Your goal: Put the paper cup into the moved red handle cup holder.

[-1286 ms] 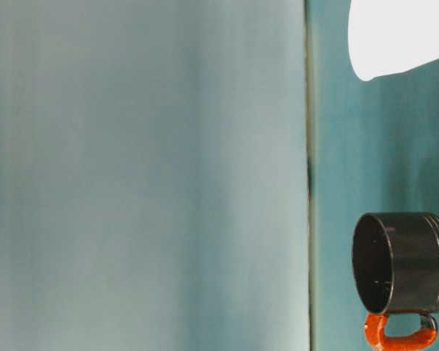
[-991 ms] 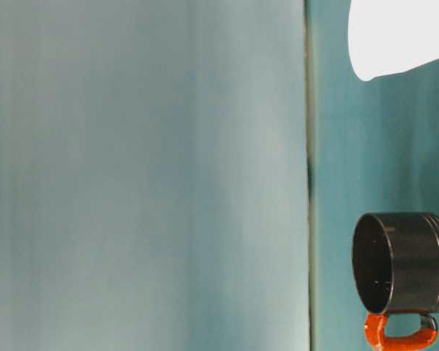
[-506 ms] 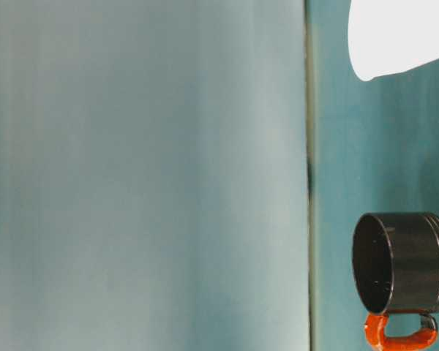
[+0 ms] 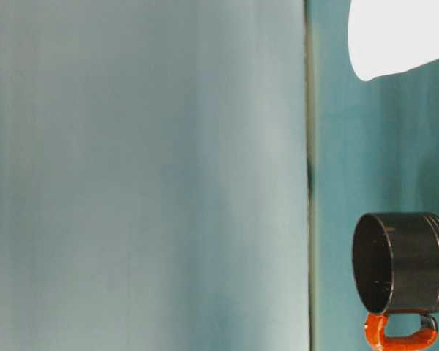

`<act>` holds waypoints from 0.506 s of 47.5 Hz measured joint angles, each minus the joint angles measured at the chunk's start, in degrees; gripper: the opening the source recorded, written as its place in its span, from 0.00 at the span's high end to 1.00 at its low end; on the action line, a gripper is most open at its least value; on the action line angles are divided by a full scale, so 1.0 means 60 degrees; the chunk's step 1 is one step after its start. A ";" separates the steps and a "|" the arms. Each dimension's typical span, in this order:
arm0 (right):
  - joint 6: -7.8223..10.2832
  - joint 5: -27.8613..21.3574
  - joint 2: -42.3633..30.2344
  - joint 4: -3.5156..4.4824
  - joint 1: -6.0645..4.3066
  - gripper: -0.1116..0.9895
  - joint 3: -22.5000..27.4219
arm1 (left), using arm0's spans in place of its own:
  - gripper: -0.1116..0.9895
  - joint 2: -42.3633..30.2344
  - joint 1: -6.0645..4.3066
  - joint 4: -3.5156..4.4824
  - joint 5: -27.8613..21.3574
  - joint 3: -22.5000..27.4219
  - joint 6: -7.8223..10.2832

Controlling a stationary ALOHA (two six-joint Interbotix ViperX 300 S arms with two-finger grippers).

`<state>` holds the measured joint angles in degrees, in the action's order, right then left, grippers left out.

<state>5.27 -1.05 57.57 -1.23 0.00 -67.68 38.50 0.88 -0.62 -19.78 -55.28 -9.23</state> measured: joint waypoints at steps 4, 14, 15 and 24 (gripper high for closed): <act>0.0088 -0.0088 0.0000 0.0000 0.0000 0.99 0.0015 | 0.72 -0.0190 0.0088 0.0000 0.0000 0.0088 -0.0015; 0.0132 -0.0146 0.0000 0.0000 0.0000 0.99 0.0000 | 0.18 -0.0557 0.0117 0.0000 0.0000 0.0293 -0.0117; 0.0132 -0.0161 0.0000 0.0000 0.0000 0.99 0.0000 | 0.13 -0.0586 0.0132 0.0000 0.0000 0.0308 -0.0117; 0.0146 -0.0161 0.0015 0.0000 0.0000 0.99 0.0015 | 0.04 -0.1025 0.0117 -0.0029 -0.0015 0.0513 -0.0029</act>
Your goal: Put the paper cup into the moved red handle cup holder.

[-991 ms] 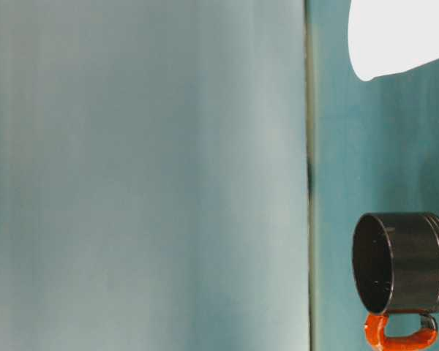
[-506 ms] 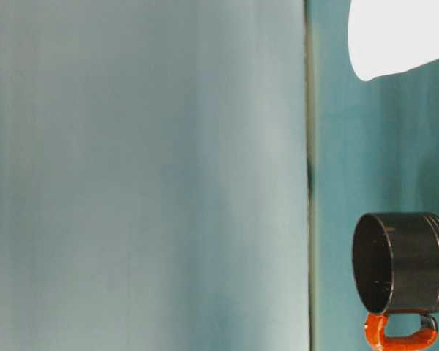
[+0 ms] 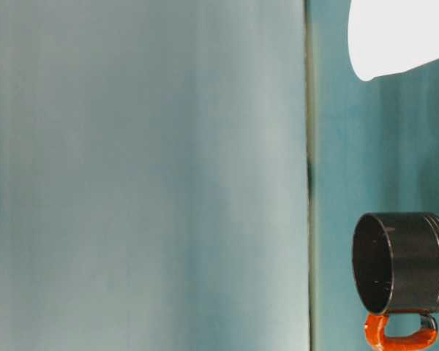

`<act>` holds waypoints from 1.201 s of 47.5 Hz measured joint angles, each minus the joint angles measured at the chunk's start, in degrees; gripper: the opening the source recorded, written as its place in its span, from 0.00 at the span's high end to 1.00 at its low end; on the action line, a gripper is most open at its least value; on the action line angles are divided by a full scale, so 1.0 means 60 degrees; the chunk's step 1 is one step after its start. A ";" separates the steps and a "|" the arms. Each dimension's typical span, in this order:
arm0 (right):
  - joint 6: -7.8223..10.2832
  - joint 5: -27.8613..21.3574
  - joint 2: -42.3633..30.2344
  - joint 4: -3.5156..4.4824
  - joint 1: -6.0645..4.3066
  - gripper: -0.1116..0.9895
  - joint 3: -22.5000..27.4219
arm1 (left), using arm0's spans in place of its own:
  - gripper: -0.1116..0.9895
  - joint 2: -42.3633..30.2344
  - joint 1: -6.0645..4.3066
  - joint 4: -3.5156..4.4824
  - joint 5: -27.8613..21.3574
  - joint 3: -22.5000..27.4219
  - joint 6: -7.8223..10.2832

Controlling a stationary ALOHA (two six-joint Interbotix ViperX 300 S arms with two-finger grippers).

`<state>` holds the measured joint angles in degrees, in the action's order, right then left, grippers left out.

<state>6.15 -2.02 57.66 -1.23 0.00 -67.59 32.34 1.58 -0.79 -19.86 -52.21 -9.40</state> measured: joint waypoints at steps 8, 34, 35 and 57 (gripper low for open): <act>0.0000 0.0000 0.0000 0.0000 0.0000 0.99 -0.0015 | 0.01 -0.0923 0.0029 -0.0015 -0.0059 0.0439 0.0015; 0.0000 0.0000 0.0015 0.0000 0.0000 0.99 -0.0015 | 0.01 -0.3120 0.0542 -0.0044 -0.0996 0.1523 0.1084; 0.0015 0.0000 0.0015 0.0000 0.0000 0.99 -0.0015 | 0.01 -0.3179 0.0571 -0.0044 -0.0996 0.1538 0.1084; 0.0000 0.0015 0.0015 0.0000 -0.0015 0.99 -0.0015 | 0.01 -0.4072 0.0615 -0.0044 -0.0981 0.1772 0.1084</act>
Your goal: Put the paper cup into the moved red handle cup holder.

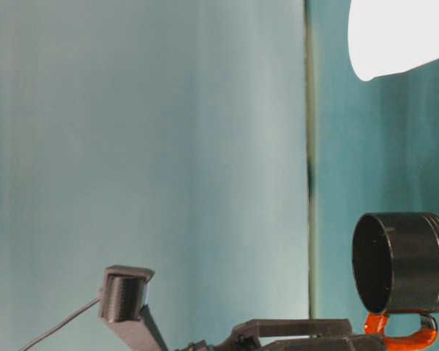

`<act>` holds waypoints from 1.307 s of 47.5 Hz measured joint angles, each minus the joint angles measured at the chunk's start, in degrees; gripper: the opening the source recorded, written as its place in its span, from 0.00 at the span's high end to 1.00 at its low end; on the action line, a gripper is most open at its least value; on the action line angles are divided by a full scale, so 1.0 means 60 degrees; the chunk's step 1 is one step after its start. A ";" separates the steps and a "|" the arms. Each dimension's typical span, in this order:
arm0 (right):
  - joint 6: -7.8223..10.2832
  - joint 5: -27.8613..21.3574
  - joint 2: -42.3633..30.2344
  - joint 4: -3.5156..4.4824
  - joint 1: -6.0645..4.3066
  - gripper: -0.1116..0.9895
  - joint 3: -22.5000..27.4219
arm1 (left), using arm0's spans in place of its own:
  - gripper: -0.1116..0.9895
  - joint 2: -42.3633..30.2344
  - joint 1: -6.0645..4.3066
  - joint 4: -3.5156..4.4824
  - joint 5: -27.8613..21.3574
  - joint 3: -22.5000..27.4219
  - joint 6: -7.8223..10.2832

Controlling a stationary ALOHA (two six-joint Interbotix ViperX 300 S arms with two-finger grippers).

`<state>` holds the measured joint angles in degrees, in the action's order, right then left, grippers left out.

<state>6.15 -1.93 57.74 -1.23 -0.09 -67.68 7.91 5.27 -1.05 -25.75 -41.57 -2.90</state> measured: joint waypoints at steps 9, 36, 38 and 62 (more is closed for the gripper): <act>0.0015 -0.0015 0.0000 0.0000 0.0015 0.99 0.0015 | 0.01 -0.0205 -0.0015 0.0000 0.0029 0.0015 0.0000; 0.0000 -0.0015 0.0000 0.0000 0.0015 0.99 0.0015 | 0.01 -0.0791 0.0000 0.0000 0.0278 0.0029 -0.0059; 0.0015 -0.0015 0.0000 0.0000 0.0015 0.99 0.0000 | 0.01 -0.0791 -0.0015 0.0000 0.0278 0.0029 -0.0073; 0.0015 -0.0015 0.0000 0.0000 0.0000 0.99 0.0000 | 0.01 -0.0923 0.0000 0.0000 0.0293 0.0029 -0.0073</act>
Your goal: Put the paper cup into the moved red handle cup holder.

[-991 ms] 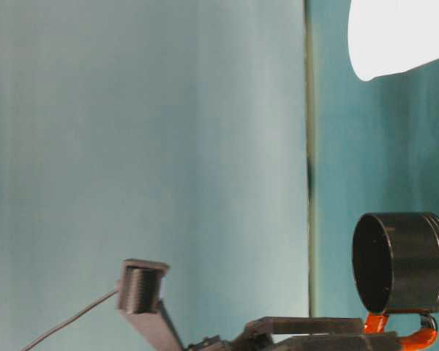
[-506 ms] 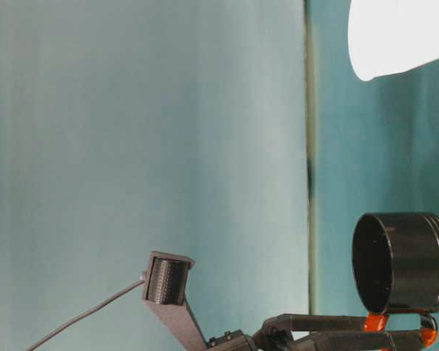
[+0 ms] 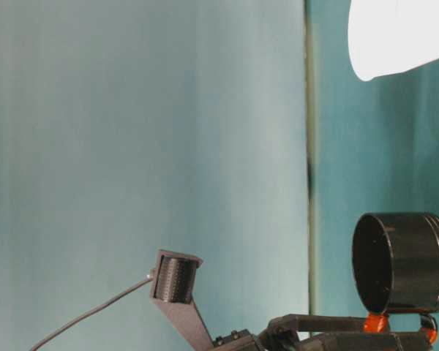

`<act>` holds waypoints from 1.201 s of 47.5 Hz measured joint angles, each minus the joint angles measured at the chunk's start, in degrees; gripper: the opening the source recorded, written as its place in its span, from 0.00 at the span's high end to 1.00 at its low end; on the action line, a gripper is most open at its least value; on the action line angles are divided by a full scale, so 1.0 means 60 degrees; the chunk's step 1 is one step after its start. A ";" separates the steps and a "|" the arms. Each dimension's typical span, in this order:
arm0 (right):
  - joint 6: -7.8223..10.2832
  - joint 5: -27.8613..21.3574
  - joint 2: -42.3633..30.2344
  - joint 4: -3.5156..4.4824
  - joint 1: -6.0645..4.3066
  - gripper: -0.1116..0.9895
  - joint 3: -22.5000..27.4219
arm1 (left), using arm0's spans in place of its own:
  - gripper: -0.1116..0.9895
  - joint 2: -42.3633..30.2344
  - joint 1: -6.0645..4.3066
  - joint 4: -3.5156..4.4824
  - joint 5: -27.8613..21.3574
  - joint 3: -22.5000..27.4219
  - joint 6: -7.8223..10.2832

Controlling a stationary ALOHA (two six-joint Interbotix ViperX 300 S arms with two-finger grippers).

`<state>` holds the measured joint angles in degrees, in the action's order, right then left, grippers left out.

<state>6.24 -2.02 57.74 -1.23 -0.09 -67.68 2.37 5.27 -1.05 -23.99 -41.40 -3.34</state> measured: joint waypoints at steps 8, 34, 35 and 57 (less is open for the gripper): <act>-0.0015 0.0000 0.0000 0.0000 0.0015 0.99 0.0000 | 0.01 -0.0015 0.0000 0.0000 0.0029 0.0000 0.0000; 0.0000 0.0000 0.0000 0.0000 0.0015 0.99 0.0000 | 0.42 -0.0132 -0.0073 0.0000 0.0278 -0.0015 0.0044; -0.0015 0.0015 0.0000 0.0000 0.0000 0.99 0.0000 | 0.48 -0.0132 -0.0103 0.0000 0.0264 -0.0015 0.0059; 0.0000 0.0000 0.0000 0.0000 0.0000 0.99 0.0000 | 0.66 -0.0132 -0.0483 0.0000 0.0308 -0.0059 0.0146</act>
<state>6.24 -2.02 57.74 -1.23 -0.09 -67.68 1.58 2.37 -1.05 -22.15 -41.75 -2.46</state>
